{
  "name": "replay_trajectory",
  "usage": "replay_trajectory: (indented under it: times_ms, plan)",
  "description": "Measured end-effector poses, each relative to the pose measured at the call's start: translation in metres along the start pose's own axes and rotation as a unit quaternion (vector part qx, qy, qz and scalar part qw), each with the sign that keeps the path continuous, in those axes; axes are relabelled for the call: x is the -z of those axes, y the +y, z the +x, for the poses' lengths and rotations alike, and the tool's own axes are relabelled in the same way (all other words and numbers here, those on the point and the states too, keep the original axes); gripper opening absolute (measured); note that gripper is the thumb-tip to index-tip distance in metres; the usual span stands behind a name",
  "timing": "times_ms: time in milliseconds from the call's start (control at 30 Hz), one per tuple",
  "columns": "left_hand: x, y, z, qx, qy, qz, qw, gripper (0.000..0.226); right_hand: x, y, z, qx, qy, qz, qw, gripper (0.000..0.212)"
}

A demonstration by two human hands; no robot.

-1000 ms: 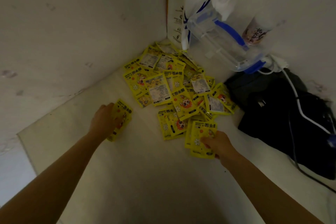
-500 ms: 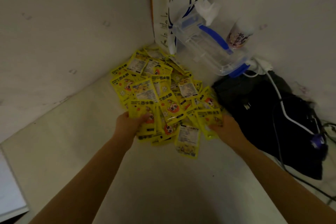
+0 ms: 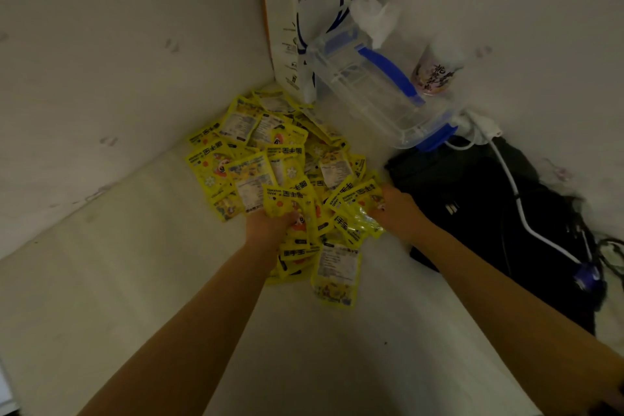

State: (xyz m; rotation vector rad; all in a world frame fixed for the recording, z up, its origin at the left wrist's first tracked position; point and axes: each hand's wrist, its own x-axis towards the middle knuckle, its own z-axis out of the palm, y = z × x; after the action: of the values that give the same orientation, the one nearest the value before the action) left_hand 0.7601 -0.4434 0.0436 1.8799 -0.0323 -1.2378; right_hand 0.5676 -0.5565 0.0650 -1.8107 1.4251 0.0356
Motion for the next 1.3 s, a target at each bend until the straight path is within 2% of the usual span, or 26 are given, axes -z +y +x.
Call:
replay_trajectory:
  times_ms: [267,367,433,567,800,933,1000,1067,1167,1300]
  plan:
    - [-0.001,-0.001,-0.004,-0.009,0.013,0.007,1.000,0.011,-0.008,0.013,-0.013,0.025,-0.011,-0.010,1.000,0.041]
    - [0.005,-0.003,-0.006,-0.014,0.022,0.007,1.000,0.010,-0.010,0.022,-0.006,0.003,-0.028,-0.068,0.997,0.057]
    - [0.009,-0.005,-0.007,-0.022,0.029,0.007,0.999,0.012,-0.012,0.025,-0.003,-0.003,-0.043,-0.124,0.991,0.053]
    - [0.016,-0.008,-0.011,-0.036,0.042,0.006,0.998,0.014,-0.013,0.024,-0.004,0.003,-0.053,-0.139,0.989,0.048]
    - [0.028,-0.016,-0.020,-0.046,0.047,-0.033,0.997,0.020,-0.019,0.029,-0.021,-0.006,0.008,-0.140,0.990,0.054]
    - [0.032,-0.022,-0.024,-0.047,0.059,-0.052,0.996,0.017,-0.021,0.030,-0.033,-0.021,0.000,-0.127,0.992,0.059]
    - [0.034,-0.027,-0.026,-0.041,0.054,-0.059,0.996,0.017,-0.020,0.031,-0.038,-0.025,-0.006,-0.111,0.994,0.066]
    - [0.037,-0.033,-0.029,-0.035,0.045,-0.069,0.996,0.016,-0.019,0.032,-0.045,-0.019,-0.014,-0.046,0.999,0.068]
    - [0.040,-0.043,-0.038,-0.031,0.033,-0.079,0.996,0.016,-0.020,0.034,-0.058,-0.002,-0.031,0.105,0.994,0.056]
    - [0.044,-0.055,-0.052,-0.020,0.017,-0.104,0.994,0.021,-0.024,0.035,-0.077,0.006,-0.026,0.189,0.982,0.050]
